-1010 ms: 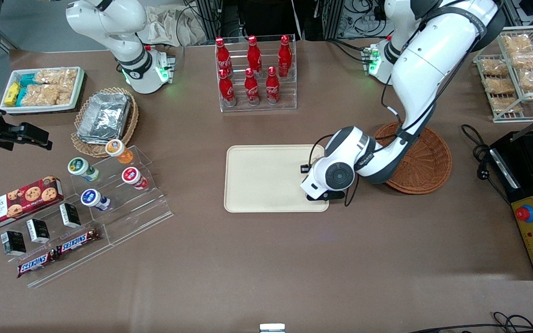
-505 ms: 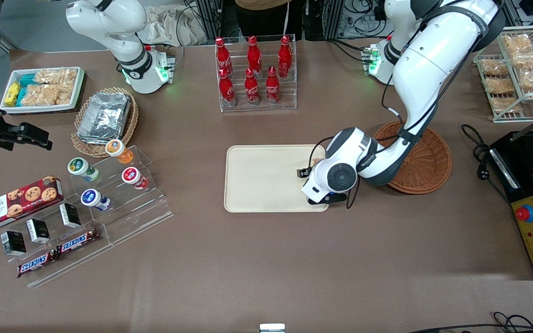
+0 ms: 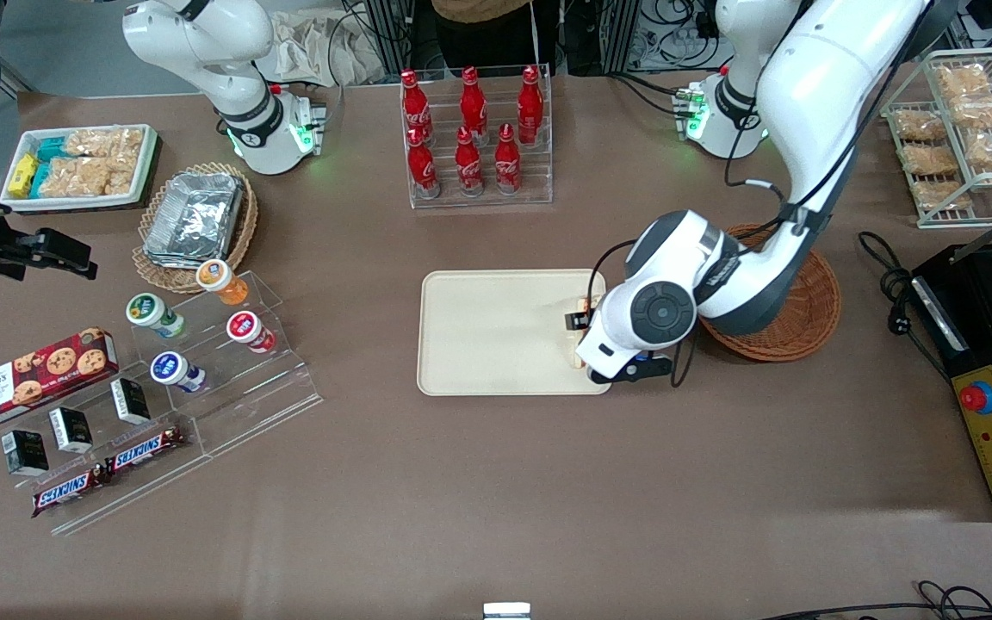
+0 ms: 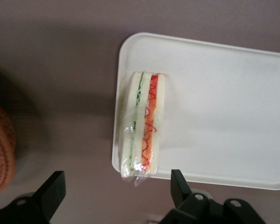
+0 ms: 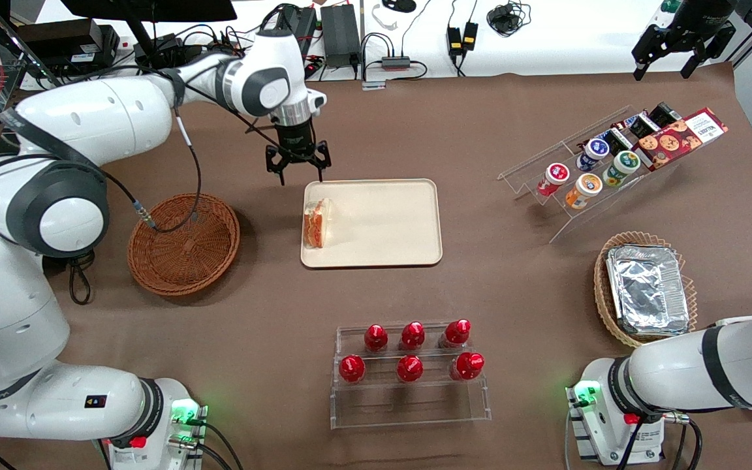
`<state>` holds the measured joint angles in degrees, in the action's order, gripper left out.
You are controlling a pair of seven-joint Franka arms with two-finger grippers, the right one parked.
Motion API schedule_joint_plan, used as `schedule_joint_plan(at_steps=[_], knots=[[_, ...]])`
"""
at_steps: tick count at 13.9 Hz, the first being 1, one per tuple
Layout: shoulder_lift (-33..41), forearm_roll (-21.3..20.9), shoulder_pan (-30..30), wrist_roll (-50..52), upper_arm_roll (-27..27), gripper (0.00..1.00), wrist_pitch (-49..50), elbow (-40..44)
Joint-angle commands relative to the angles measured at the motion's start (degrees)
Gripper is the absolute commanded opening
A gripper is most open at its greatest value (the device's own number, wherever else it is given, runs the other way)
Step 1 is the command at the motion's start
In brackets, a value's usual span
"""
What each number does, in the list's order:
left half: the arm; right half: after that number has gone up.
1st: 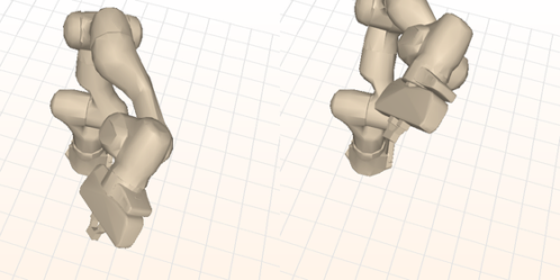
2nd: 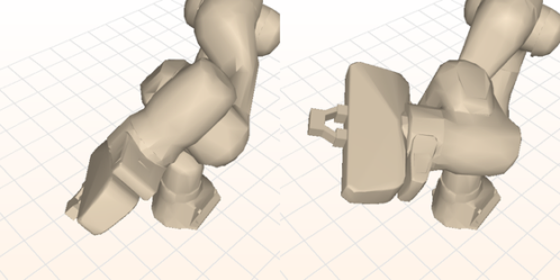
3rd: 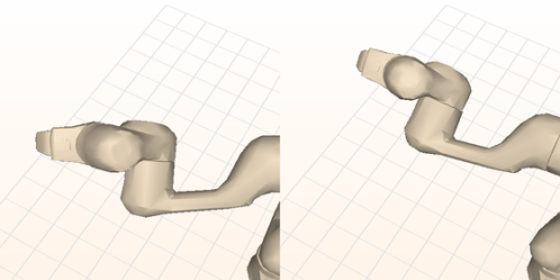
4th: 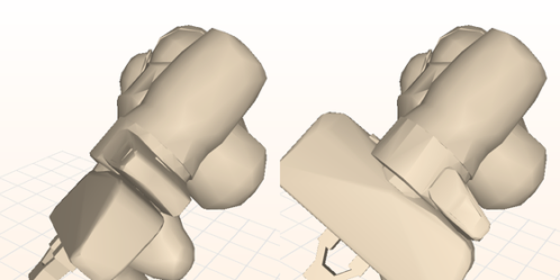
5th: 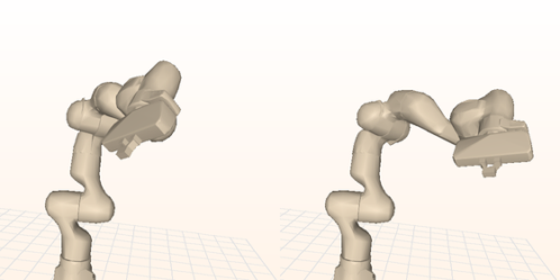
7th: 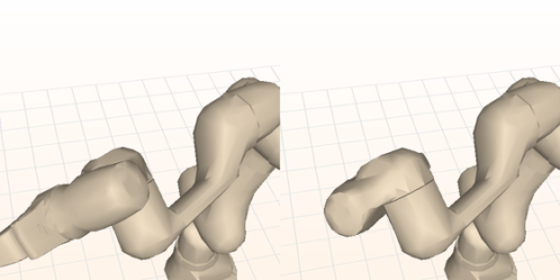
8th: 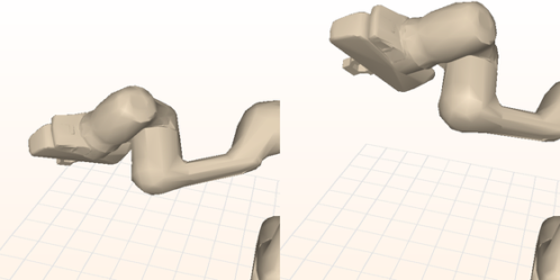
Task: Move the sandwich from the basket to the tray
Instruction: 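Open the left gripper to release the sandwich on the tray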
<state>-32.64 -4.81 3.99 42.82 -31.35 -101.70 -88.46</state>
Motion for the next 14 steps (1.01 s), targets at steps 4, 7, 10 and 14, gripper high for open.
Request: schedule_joint_plan(at_steps=[4,7,10,14], knots=[[7.05,0.33,-6.52,-0.54,-0.2,1.0,5.81,-1.88],[11.18,-0.73,-12.14,-8.08,-0.12,1.0,5.9,-4.0],[14.79,-2.04,-18.03,-16.25,-0.12,1.0,6.42,-4.44],[18.05,-3.36,-23.32,-26.62,-0.12,1.0,6.6,-3.74]])
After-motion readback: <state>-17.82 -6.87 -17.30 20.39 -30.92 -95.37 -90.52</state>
